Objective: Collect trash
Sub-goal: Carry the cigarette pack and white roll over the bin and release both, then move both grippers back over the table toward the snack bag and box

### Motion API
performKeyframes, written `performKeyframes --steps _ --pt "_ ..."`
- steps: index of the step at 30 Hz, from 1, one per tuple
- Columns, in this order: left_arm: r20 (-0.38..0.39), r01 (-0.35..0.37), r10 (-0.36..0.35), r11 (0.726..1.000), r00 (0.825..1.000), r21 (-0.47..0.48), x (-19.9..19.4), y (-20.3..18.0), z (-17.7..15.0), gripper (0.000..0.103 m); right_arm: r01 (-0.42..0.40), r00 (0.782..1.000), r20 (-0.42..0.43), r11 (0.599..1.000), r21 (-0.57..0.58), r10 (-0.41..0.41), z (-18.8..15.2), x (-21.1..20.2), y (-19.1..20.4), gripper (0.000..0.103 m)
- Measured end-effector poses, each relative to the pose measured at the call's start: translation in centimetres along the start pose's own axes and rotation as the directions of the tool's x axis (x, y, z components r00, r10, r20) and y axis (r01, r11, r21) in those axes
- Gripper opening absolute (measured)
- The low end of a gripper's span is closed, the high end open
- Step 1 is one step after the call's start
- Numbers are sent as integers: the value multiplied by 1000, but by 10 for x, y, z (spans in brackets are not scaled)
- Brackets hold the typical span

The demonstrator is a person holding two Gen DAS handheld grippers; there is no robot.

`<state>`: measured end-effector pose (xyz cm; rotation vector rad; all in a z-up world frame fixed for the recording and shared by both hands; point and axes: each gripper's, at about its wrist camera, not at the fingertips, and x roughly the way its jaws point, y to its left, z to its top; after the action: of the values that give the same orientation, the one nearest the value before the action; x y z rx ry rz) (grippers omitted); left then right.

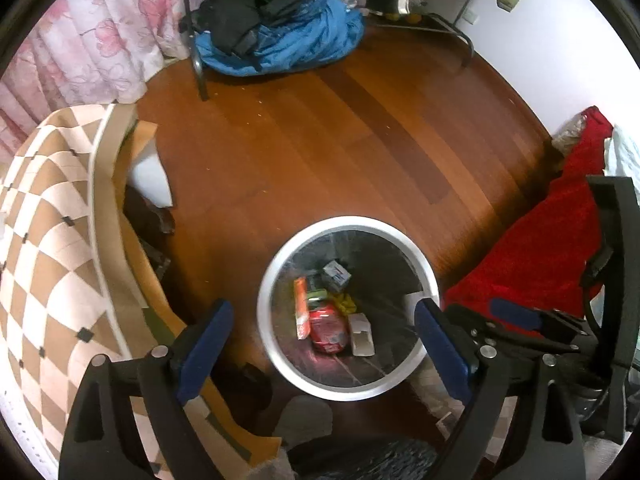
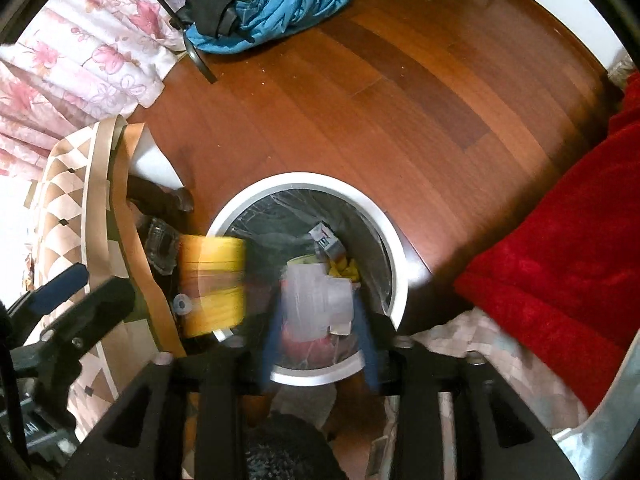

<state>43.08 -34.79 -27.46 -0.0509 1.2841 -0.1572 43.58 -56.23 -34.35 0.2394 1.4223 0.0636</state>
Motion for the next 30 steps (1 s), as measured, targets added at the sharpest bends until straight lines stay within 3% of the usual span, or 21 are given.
performKeyframes --steps 2,4,7,9,17,24,30 --pt "13 -13 13 1000 1000 -3 -5 3 1 96 19 1000 -4 1000 5 -19 -1 -2 2 69" --pt "30 -23 23 1000 999 -1 -11 5 0 97 35 999 -8 999 7 -35 -4 -8 4 77" --pt "47 -33 33 999 998 -3 -23 7 -1 97 64 998 -11 998 4 -64 -9 -20 6 97" --pt "56 -43 43 999 998 -3 -27 9 -2 97 95 995 -11 996 -5 -95 -13 -28 10 103" --pt "94 -55 56 998 994 -11 -56 12 -4 97 177 984 -8 984 -28 -177 -31 -64 19 103" --pt "143 -45 46 999 989 -15 -93 15 -12 97 178 984 22 984 -29 -177 -42 -100 26 103" --pt "222 -53 61 998 973 -43 -137 32 -18 97 140 987 87 990 -20 -138 -51 -144 42 103"
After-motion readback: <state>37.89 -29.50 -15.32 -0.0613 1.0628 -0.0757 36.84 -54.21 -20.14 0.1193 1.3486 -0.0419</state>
